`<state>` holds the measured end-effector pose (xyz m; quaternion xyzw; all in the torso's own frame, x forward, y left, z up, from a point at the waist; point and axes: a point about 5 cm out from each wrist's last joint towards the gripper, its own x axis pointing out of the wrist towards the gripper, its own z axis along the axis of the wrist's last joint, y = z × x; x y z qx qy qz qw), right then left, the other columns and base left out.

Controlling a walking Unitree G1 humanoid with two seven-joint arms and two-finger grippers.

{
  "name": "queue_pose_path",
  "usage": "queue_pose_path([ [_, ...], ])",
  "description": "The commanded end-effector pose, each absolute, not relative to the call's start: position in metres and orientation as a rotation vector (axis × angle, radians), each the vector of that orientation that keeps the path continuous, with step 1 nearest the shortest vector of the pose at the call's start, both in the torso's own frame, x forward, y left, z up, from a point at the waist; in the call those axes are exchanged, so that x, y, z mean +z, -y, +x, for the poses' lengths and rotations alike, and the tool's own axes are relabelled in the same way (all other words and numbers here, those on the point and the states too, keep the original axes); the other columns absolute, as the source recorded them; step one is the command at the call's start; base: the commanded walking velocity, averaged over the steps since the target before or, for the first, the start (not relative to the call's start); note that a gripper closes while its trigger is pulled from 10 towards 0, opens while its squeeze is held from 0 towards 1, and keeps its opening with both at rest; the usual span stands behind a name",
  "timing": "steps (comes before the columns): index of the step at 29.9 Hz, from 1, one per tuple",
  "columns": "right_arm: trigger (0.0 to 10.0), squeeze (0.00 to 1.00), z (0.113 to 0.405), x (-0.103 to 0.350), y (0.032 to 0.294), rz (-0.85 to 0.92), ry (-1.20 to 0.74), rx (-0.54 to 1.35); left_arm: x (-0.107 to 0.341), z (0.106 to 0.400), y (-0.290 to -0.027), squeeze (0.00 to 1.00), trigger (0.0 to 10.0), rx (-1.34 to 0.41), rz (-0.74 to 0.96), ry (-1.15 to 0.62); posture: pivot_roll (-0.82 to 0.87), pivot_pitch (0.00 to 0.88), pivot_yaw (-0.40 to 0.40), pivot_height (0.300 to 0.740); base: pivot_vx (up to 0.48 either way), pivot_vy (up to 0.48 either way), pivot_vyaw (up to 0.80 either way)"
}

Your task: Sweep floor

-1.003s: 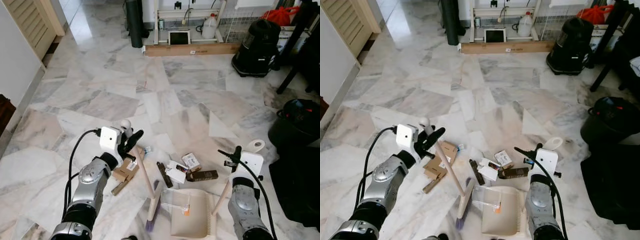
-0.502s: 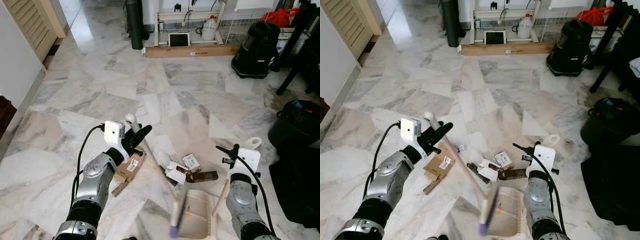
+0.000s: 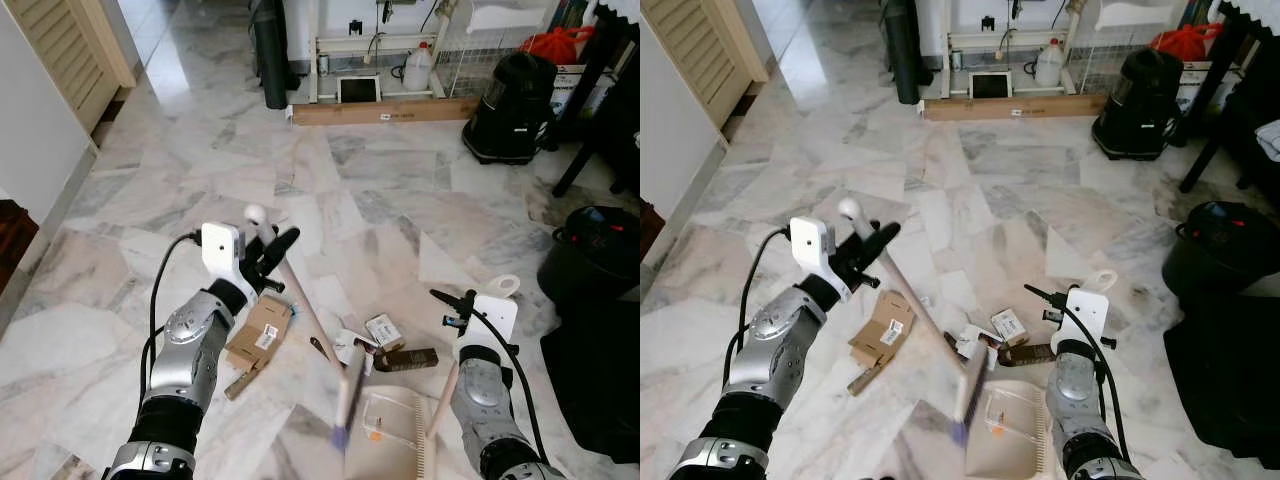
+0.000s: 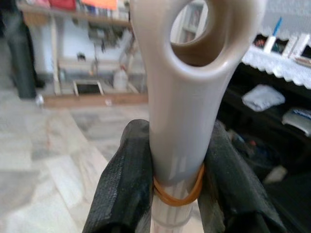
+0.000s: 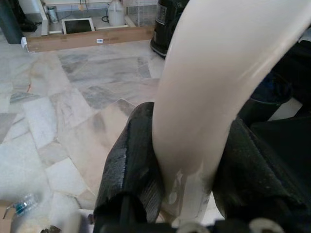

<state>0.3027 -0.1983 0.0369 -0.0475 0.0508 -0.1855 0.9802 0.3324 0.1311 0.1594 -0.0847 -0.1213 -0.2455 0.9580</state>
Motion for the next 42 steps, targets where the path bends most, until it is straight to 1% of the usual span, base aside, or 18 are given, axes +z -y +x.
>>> queue_pose_path([
  [1, 10.0, 0.0, 0.295, 0.023, 0.193, -0.059, -0.18, -0.367, 0.174, 0.33, -0.131, 0.0, 10.0, -0.485, -0.152, 0.329, 0.09, 0.024, 0.08, 0.74, 0.0, 0.0, 0.0],
  [6, 10.0, 0.0, 0.299, 0.028, 0.193, -0.049, -0.147, -0.348, 0.177, 0.333, -0.13, 0.0, 10.0, -0.455, -0.138, 0.347, 0.07, 0.002, 0.081, 0.74, 0.0, 0.0, 0.0],
  [8, 10.0, 0.0, 0.3, 0.031, 0.194, -0.04, -0.131, -0.349, 0.177, 0.334, -0.132, 0.0, 10.0, -0.425, -0.131, 0.355, 0.06, 0.0, 0.08, 0.74, 0.0, 0.0, 0.0],
  [10, 10.0, 0.0, 0.302, 0.037, 0.197, -0.042, -0.097, -0.354, 0.173, 0.336, -0.138, 0.0, 10.0, -0.371, -0.087, 0.355, 0.05, 0.0, 0.077, 0.74, 0.0, 0.0, 0.0],
  [15, 10.0, 0.0, 0.305, 0.045, 0.199, -0.038, -0.044, -0.337, 0.169, 0.334, -0.141, 0.0, 10.0, -0.35, -0.084, 0.352, 0.05, 0.0, 0.067, 0.74, 0.0, 0.0, 0.0],
  [19, 10.0, 0.0, 0.306, 0.054, 0.202, -0.047, 0.006, -0.353, 0.164, 0.331, -0.148, 0.0, 10.0, -0.298, -0.064, 0.354, 0.04, 0.0, 0.058, 0.74, 0.0, 0.0, 0.0],
  [25, 10.0, 0.0, 0.313, 0.068, 0.194, -0.025, 0.062, -0.325, 0.148, 0.32, -0.163, 0.0, 10.0, -0.218, -0.012, 0.324, 0.02, 0.0, 0.054, 0.74, 0.0, 0.0, 0.0],
  [27, 10.0, 0.0, 0.315, 0.071, 0.19, -0.017, 0.077, -0.31, 0.144, 0.317, -0.164, 0.0, 10.0, -0.216, 0.001, 0.316, 0.03, 0.0, 0.048, 0.74, 0.0, 0.0, 0.0],
  [30, 10.0, 0.0, 0.318, 0.078, 0.181, 0.006, 0.106, -0.275, 0.139, 0.313, -0.161, 0.0, 10.0, -0.215, 0.051, 0.31, 0.04, 0.0, 0.031, 0.74, 0.0, 0.0, 0.0],
  [36, 10.0, 0.0, 0.322, 0.091, 0.175, 0.031, 0.156, -0.251, 0.141, 0.315, -0.16, 0.0, 10.0, -0.184, 0.047, 0.33, 0.06, 0.0, 0.019, 0.74, 0.0, 0.0, 0.0],
  [39, 10.0, 0.0, 0.323, 0.095, 0.174, 0.037, 0.171, -0.236, 0.143, 0.315, -0.154, 0.0, 10.0, -0.188, 0.065, 0.342, 0.06, 0.0, 0.016, 0.74, 0.0, 0.0, 0.0],
  [41, 10.0, 0.0, 0.323, 0.096, 0.173, 0.031, 0.173, -0.228, 0.148, 0.314, -0.144, 0.0, 10.0, -0.206, 0.112, 0.371, 0.06, 0.0, 0.014, 0.74, 0.0, 0.0, 0.0],
  [42, 10.0, 0.0, 0.322, 0.097, 0.175, 0.031, 0.173, -0.229, 0.157, 0.31, -0.132, 0.0, 10.0, -0.244, 0.102, 0.41, 0.06, 0.0, 0.017, 0.74, 0.0, 0.0, 0.0],
])
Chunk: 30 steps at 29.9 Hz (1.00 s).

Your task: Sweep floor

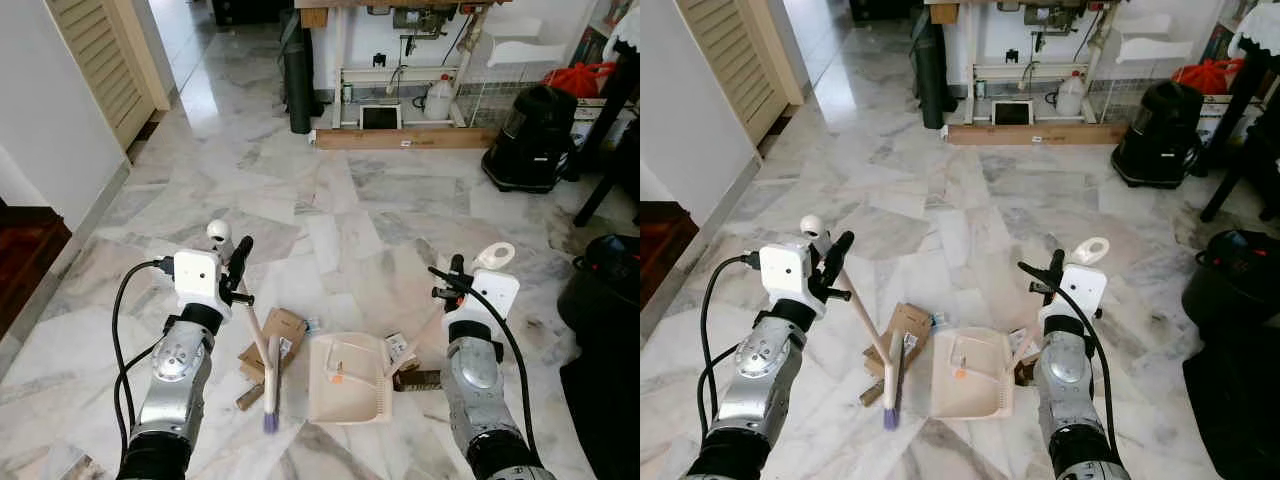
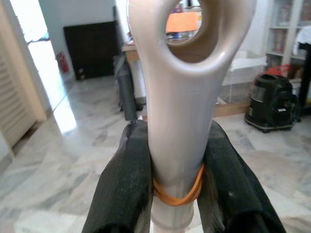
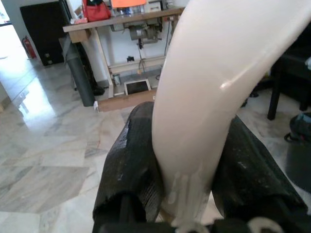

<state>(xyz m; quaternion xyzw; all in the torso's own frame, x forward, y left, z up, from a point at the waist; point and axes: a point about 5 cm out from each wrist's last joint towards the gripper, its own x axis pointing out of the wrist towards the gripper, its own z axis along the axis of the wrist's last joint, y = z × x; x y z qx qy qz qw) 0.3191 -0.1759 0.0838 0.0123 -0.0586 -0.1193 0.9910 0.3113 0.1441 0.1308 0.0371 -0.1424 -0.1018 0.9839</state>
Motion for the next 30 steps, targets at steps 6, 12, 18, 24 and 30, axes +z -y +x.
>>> queue_pose_path([
  [6, 10.0, 0.0, 0.32, 0.096, 0.178, 0.032, 0.171, -0.245, 0.161, 0.305, -0.114, 0.0, 10.0, -0.268, 0.064, 0.442, 0.05, 0.0, 0.025, 0.74, 0.0, 0.0, 0.0],
  [12, 10.0, 0.0, 0.312, 0.093, 0.179, 0.021, 0.164, -0.232, 0.137, 0.306, -0.144, 0.0, 10.0, -0.153, 0.129, 0.358, 0.04, 0.0, 0.018, 0.74, 0.0, 0.0, 0.0],
  [18, 10.0, 0.0, 0.311, 0.093, 0.185, 0.008, 0.165, -0.234, 0.133, 0.305, -0.165, 0.0, 10.0, -0.107, 0.169, 0.34, 0.05, 0.0, 0.013, 0.74, 0.0, 0.0, 0.0],
  [24, 10.0, 0.0, 0.307, 0.091, 0.184, -0.009, 0.155, -0.225, 0.121, 0.297, -0.168, 0.0, 10.0, -0.083, 0.156, 0.309, 0.04, 0.0, 0.005, 0.74, 0.0, 0.0, 0.0],
  [30, 10.0, 0.0, 0.306, 0.089, 0.179, -0.009, 0.152, -0.197, 0.113, 0.295, -0.167, 0.0, 10.0, -0.074, 0.146, 0.286, 0.04, 0.0, 0.009, 0.74, 0.0, 0.0, 0.24],
])
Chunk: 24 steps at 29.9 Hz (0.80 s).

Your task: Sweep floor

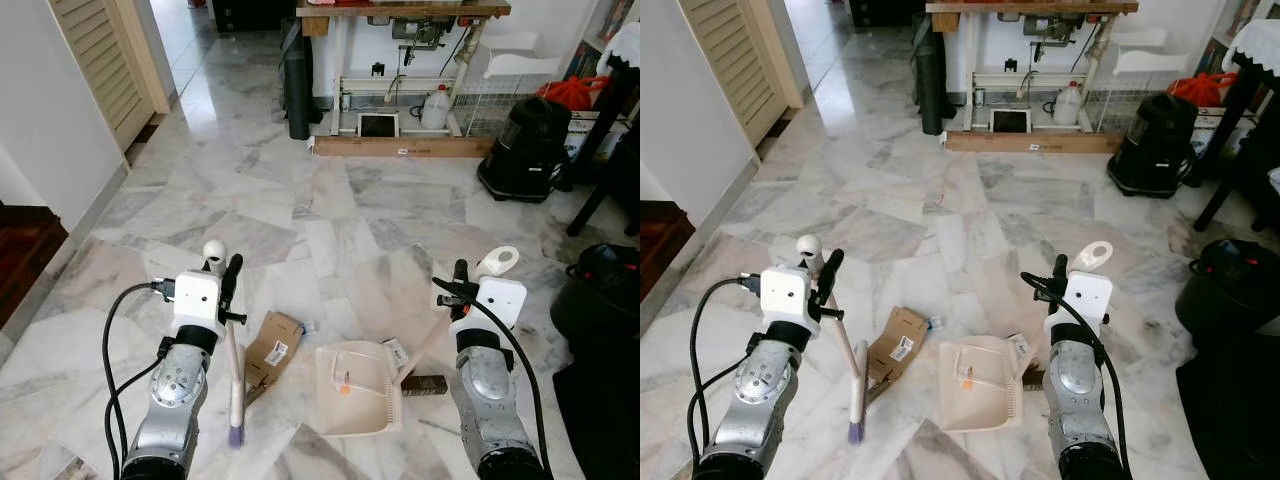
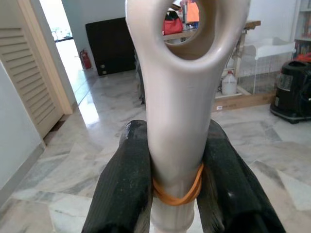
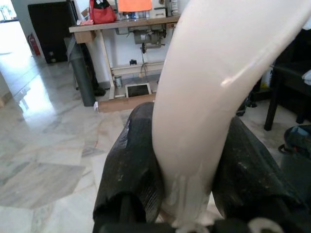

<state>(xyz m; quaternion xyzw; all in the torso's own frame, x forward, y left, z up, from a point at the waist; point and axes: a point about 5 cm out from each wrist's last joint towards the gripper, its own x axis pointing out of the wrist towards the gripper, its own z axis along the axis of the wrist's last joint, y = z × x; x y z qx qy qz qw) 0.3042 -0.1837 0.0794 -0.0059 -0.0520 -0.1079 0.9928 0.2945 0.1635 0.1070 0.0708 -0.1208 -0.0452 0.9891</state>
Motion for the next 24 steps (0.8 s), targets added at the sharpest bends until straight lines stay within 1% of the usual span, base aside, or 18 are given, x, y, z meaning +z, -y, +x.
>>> queue_pose_path([
  [1, 10.0, 0.0, 0.3058, 0.0886, 0.1771, -0.012, 0.151, -0.185, 0.1126, 0.2954, -0.1661, 0.0, 10.0, -0.079, 0.145, 0.284, 0.04, 0.0, 0.012, 0.74, 0.0, 0.0, 0.8],
  [15, 10.0, 0.0, 0.3048, 0.0892, 0.175, 0.003, 0.149, -0.182, 0.1135, 0.2973, -0.1622, 0.0, 10.0, -0.09, 0.146, 0.284, 0.04, 0.0, 0.016, 0.74, 0.0, 0.0, 0.8],
  [24, 10.0, 0.0, 0.305, 0.0881, 0.1741, 0.006, 0.14, -0.179, 0.1119, 0.2973, -0.164, 0.0, 10.0, -0.088, 0.159, 0.275, 0.04, 0.0, 0.015, 0.74, 0.0, 0.0, 0.8],
])
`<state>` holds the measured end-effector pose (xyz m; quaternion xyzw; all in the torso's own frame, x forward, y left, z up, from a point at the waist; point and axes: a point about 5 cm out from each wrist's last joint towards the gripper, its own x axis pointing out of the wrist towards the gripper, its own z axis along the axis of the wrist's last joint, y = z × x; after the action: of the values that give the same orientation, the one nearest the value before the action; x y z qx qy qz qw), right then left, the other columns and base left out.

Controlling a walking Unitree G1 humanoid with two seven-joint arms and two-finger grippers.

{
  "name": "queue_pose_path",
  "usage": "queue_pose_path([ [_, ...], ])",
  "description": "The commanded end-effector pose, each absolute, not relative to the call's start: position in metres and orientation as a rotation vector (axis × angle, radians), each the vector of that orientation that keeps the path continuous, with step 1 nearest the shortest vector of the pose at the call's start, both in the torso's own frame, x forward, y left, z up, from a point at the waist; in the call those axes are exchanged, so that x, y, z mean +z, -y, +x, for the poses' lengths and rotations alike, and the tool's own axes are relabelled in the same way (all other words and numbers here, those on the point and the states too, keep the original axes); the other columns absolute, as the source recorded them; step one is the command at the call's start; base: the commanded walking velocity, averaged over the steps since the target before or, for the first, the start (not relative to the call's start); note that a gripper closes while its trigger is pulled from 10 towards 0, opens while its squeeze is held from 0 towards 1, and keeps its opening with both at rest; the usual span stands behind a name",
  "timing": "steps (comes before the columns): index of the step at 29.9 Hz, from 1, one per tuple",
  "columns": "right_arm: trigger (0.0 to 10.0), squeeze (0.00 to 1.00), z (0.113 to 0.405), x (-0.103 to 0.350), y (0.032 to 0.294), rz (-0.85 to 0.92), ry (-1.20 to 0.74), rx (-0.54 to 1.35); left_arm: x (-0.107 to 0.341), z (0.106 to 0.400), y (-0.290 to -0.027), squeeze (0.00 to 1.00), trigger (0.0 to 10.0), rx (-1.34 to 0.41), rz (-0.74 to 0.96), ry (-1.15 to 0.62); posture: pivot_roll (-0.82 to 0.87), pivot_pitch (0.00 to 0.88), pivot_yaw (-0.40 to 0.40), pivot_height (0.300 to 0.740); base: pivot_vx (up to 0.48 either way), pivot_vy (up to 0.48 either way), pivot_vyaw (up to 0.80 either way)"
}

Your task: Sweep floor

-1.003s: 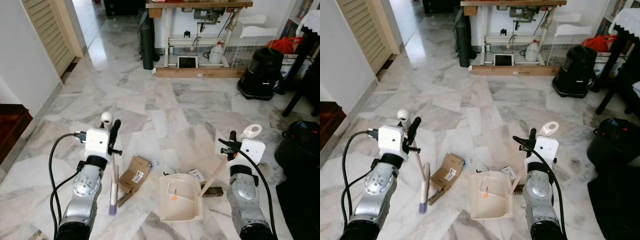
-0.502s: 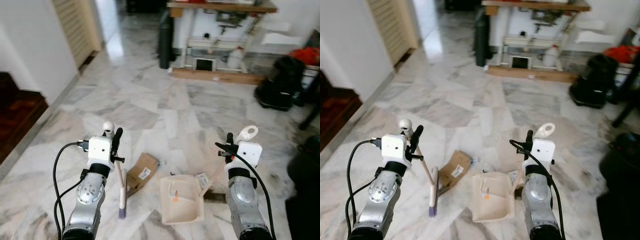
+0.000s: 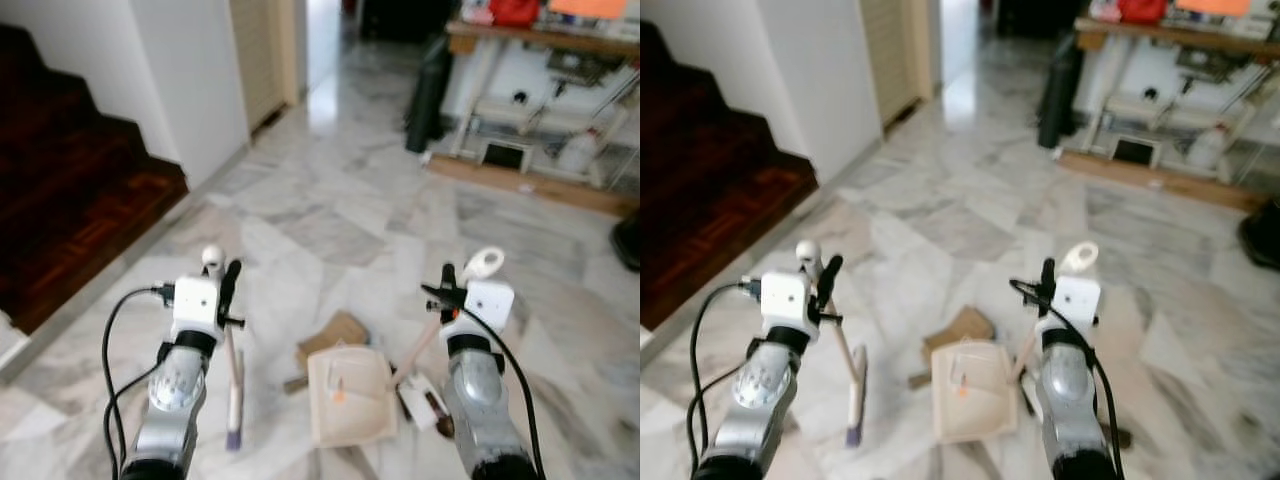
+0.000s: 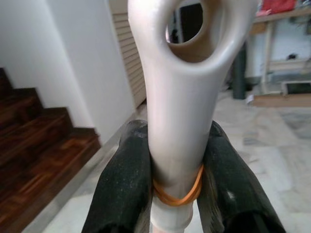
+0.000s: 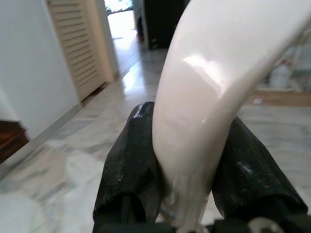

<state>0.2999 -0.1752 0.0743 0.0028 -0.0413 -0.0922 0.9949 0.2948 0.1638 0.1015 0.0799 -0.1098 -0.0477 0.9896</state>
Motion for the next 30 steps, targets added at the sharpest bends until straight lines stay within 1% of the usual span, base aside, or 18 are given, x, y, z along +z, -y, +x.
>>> queue_pose_path([
  [1, 10.0, 0.0, 0.3051, 0.088, 0.1741, 0.007, 0.14, -0.178, 0.1119, 0.2974, -0.164, 0.0, 10.0, -0.088, 0.16, 0.275, 0.04, 0.0, 0.015, 0.74, 0.0, 0.0, 0.8],
  [20, 10.0, 0.0, 0.3062, 0.0876, 0.169, 0.018, 0.132, -0.167, 0.1103, 0.2978, -0.165, 0.0, 10.0, -0.078, 0.155, 0.267, 0.05, 0.0, 0.014, 0.74, 0.0, 0.0, 0.8],
  [30, 10.0, 0.0, 0.3073, 0.0879, 0.1681, 0.034, 0.132, -0.165, 0.109, 0.2975, -0.1648, 0.0, 10.0, -0.072, 0.143, 0.258, 0.05, 0.0, 0.015, 0.74, 0.0, 0.0, 0.0],
])
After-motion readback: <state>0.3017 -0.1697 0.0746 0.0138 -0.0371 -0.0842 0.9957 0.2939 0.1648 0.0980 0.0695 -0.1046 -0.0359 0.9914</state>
